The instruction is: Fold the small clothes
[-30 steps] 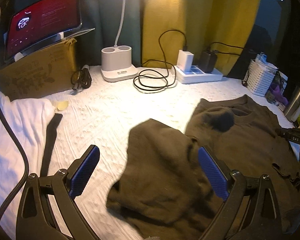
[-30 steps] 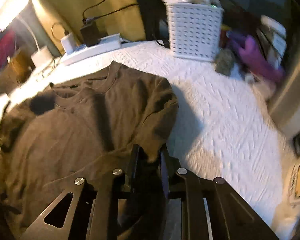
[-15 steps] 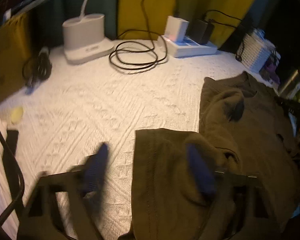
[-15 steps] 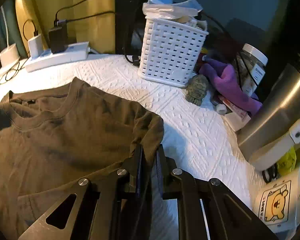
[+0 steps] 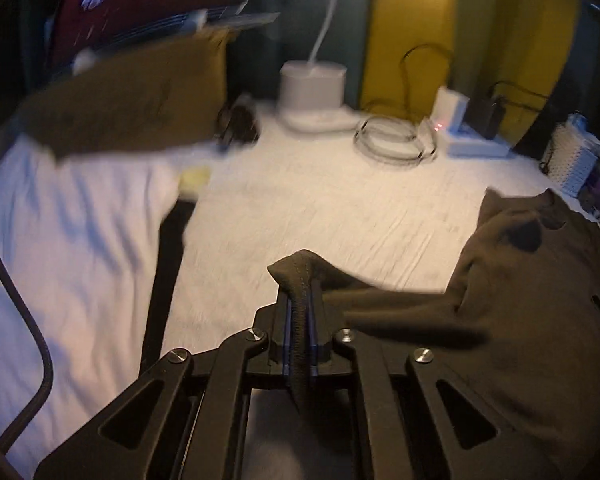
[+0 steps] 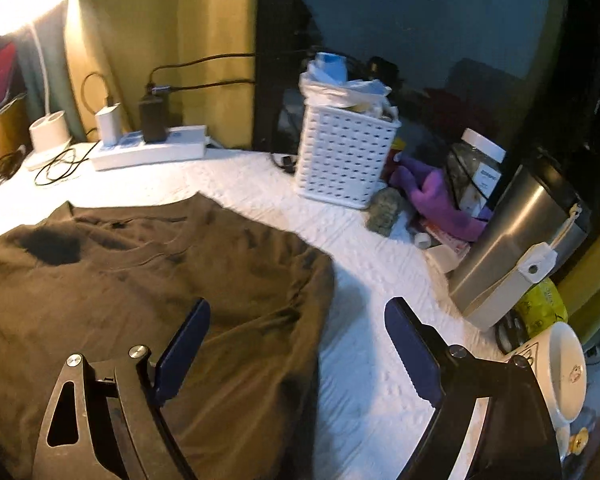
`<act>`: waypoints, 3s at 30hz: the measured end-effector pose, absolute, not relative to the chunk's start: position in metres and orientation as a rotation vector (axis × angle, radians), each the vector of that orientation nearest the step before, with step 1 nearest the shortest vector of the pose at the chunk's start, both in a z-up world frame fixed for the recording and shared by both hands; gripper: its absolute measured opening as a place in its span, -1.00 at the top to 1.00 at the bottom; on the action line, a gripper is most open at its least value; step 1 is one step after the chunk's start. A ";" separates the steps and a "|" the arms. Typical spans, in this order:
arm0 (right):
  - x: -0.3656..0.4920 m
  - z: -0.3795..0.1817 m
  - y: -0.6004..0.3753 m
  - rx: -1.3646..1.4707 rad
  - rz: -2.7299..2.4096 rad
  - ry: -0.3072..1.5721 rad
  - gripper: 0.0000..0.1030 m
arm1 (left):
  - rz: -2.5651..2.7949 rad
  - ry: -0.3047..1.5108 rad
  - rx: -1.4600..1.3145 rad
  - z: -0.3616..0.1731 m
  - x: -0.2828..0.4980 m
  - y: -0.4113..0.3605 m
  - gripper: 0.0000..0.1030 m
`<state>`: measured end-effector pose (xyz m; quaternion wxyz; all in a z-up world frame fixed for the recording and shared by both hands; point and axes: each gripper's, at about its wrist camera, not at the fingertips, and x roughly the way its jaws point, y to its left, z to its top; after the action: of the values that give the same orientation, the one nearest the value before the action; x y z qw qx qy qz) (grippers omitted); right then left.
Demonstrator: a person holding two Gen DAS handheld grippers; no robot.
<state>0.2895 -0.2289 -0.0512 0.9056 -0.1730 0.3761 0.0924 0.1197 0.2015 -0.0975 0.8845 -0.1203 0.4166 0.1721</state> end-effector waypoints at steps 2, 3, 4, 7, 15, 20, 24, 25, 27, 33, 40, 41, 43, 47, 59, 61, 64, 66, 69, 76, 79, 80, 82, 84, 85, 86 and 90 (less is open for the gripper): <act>0.287 -0.055 -0.227 -0.354 0.198 0.786 -0.74 | 0.371 0.893 -0.281 -0.095 0.114 0.209 0.60; 0.286 -0.055 -0.228 -0.351 0.200 0.789 -0.74 | 0.388 0.875 -0.276 -0.088 0.110 0.212 0.52; 0.285 -0.056 -0.228 -0.349 0.201 0.790 -0.74 | 0.403 0.842 -0.253 -0.078 0.109 0.214 0.40; 0.283 -0.056 -0.230 -0.339 0.206 0.790 -0.74 | 0.386 0.794 -0.191 -0.060 0.120 0.210 0.29; 0.276 -0.055 -0.246 -0.298 0.195 0.784 -0.74 | 0.274 0.992 -0.155 -0.099 0.156 0.216 -0.29; 0.270 -0.062 -0.263 -0.279 0.170 0.807 -0.74 | 0.259 0.992 -0.201 -0.118 0.132 0.215 -0.37; 0.268 -0.065 -0.265 -0.287 0.172 0.820 -0.74 | 0.273 0.925 -0.170 -0.118 0.126 0.209 0.96; 0.267 -0.064 -0.265 -0.291 0.174 0.817 -0.74 | 0.285 0.921 -0.202 -0.117 0.123 0.215 0.94; 0.263 -0.061 -0.263 -0.289 0.184 0.803 -0.74 | 0.347 0.873 -0.217 -0.111 0.114 0.222 0.95; 0.255 -0.058 -0.259 -0.276 0.205 0.792 -0.74 | 0.437 0.784 -0.195 -0.093 0.097 0.222 0.95; 0.246 -0.053 -0.259 -0.266 0.227 0.776 -0.74 | 0.262 0.699 -0.192 -0.043 0.095 0.177 0.95; 0.244 -0.052 -0.260 -0.261 0.226 0.771 -0.74 | 0.235 0.693 -0.186 -0.039 0.098 0.168 0.95; 0.240 -0.050 -0.261 -0.254 0.229 0.764 -0.74 | 0.159 0.685 -0.170 -0.030 0.105 0.145 0.95; 0.230 -0.047 -0.266 -0.240 0.230 0.751 -0.74 | 0.029 0.698 -0.137 -0.028 0.119 0.101 0.95; 0.210 -0.043 -0.290 -0.207 0.200 0.736 -0.74 | -0.250 0.875 -0.249 -0.064 0.140 0.046 -0.22; 0.207 -0.043 -0.291 -0.211 0.198 0.735 -0.74 | -0.213 0.850 -0.240 -0.053 0.118 0.063 -0.23; 0.203 -0.046 -0.289 -0.218 0.196 0.739 -0.74 | -0.128 0.837 -0.223 -0.052 0.092 0.094 -0.34; 0.203 -0.048 -0.286 -0.223 0.200 0.746 -0.74 | -0.104 0.852 -0.207 -0.065 0.083 0.110 -0.36; 0.203 -0.051 -0.278 -0.235 0.210 0.755 -0.74 | -0.107 0.880 -0.202 -0.082 0.082 0.117 -0.36; 0.199 -0.047 -0.255 -0.272 0.239 0.750 -0.74 | -0.153 0.847 -0.158 -0.102 0.098 0.114 -0.36; 0.199 -0.046 -0.253 -0.271 0.234 0.749 -0.74 | -0.206 0.808 -0.134 -0.100 0.099 0.107 -0.18; 0.199 -0.046 -0.253 -0.272 0.235 0.750 -0.74 | -0.243 0.807 -0.138 -0.100 0.100 0.104 0.15; 0.199 -0.047 -0.252 -0.267 0.234 0.756 -0.74 | -0.269 0.846 -0.088 -0.106 0.104 0.094 0.58; 0.199 -0.049 -0.253 -0.262 0.234 0.761 -0.74 | -0.281 0.877 -0.074 -0.111 0.106 0.089 0.84; 0.200 -0.049 -0.253 -0.255 0.237 0.765 -0.74 | -0.274 0.888 -0.059 -0.112 0.104 0.088 0.85; 0.200 -0.051 -0.254 -0.248 0.239 0.768 -0.74 | -0.269 0.885 -0.045 -0.110 0.102 0.086 0.86; 0.202 -0.055 -0.258 -0.241 0.235 0.777 -0.74 | -0.293 0.866 0.030 -0.095 0.081 0.073 0.86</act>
<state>0.2015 -0.2583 -0.0546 0.9118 -0.1169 0.3769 0.1140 0.0806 0.0731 -0.0948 0.8973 0.0146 0.4180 -0.1412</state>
